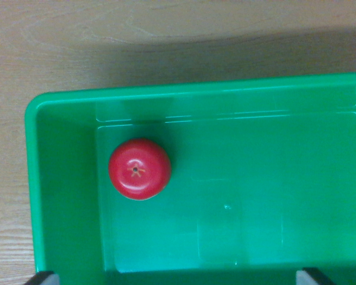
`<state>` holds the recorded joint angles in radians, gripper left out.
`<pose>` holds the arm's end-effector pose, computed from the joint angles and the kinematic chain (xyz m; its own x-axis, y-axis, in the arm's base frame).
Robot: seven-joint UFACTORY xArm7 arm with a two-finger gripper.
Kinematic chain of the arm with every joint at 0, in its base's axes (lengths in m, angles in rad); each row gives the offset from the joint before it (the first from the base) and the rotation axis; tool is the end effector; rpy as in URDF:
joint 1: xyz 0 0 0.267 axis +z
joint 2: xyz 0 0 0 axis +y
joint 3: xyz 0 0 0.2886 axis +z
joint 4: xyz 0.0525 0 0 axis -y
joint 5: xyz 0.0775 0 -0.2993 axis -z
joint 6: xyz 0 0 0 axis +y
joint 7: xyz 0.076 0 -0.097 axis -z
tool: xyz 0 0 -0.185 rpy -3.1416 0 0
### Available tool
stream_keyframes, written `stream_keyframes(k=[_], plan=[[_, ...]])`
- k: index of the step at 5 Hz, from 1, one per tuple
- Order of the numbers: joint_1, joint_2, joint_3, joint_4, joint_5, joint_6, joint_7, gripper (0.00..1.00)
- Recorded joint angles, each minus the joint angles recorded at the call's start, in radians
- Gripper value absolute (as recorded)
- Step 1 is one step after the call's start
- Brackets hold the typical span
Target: Pick fruit
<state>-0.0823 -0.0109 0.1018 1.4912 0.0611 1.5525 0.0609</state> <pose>0.4146 0.0253 0.3279 0.9976 -0.0425 -0.0540 -0.0455 -0.9974 -0.0566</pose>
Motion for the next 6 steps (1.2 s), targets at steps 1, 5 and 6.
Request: stream_keyframes(k=[1,5,6], plan=[[0.0037,0.014,0.003,-0.016,-0.0039,-0.028,-0.001,0.00],[0.0130,0.048,0.009,-0.057,-0.0135,-0.099,-0.003,0.00],[0.0130,0.048,0.009,-0.057,-0.0135,-0.099,-0.003,0.00]])
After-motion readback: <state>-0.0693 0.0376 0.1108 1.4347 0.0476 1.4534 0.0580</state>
